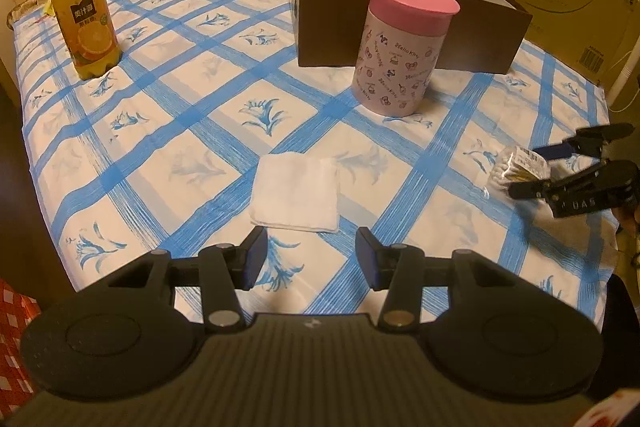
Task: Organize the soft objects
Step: 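Grasp the cotton swab bag with the right tool while the left tool grasps the white cloth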
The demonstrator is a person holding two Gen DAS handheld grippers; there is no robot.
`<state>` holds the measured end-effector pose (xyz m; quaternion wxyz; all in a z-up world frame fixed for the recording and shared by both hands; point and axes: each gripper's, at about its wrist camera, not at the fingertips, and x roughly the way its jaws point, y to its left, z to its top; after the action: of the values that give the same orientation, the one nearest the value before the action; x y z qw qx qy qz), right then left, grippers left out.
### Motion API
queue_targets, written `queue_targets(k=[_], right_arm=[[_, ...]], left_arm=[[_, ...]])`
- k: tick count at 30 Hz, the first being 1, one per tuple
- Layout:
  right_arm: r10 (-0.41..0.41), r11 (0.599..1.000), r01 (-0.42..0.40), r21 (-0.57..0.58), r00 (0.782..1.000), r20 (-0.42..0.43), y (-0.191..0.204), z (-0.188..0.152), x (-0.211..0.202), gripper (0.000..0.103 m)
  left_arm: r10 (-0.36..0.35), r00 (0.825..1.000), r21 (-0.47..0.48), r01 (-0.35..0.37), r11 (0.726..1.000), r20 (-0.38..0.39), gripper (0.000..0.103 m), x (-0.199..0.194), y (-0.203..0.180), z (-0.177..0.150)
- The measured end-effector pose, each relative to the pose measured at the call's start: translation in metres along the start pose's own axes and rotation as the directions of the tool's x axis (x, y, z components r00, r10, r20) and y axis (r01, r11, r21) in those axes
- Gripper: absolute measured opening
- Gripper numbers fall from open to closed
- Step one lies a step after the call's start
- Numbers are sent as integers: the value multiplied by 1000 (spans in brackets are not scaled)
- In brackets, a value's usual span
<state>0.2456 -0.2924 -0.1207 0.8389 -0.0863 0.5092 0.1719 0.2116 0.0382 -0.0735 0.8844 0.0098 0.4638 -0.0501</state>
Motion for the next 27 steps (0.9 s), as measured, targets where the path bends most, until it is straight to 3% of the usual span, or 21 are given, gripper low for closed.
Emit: queue_targets(k=[12, 16, 23, 24, 26, 27], right_arm=[[-24, 979, 25, 202, 1000, -5, 59, -21, -12, 70], [-111, 973, 106, 206, 994, 16, 74, -17, -7, 70], [-140, 967, 134, 218, 990, 10, 82, -11, 7, 70], [-151, 966, 144, 215, 988, 16, 84, -11, 8, 68], [-167, 964, 157, 215, 986, 29, 83, -10, 8, 54], [-171, 963, 160, 219, 985, 33, 81, -8, 8, 52]], left_arm=[[-14, 1000, 0, 14, 1000, -28, 46, 11, -4, -6], [-14, 999, -3, 14, 1000, -32, 47, 14, -3, -8], [-10, 999, -12, 9, 1000, -35, 53, 21, 0, -8], [-8, 999, -11, 8, 1000, -37, 53, 22, 0, -7], [-6, 999, -6, 6, 1000, -38, 53, 25, 1, -7], [-3, 999, -4, 3, 1000, -36, 53, 26, 1, -6]])
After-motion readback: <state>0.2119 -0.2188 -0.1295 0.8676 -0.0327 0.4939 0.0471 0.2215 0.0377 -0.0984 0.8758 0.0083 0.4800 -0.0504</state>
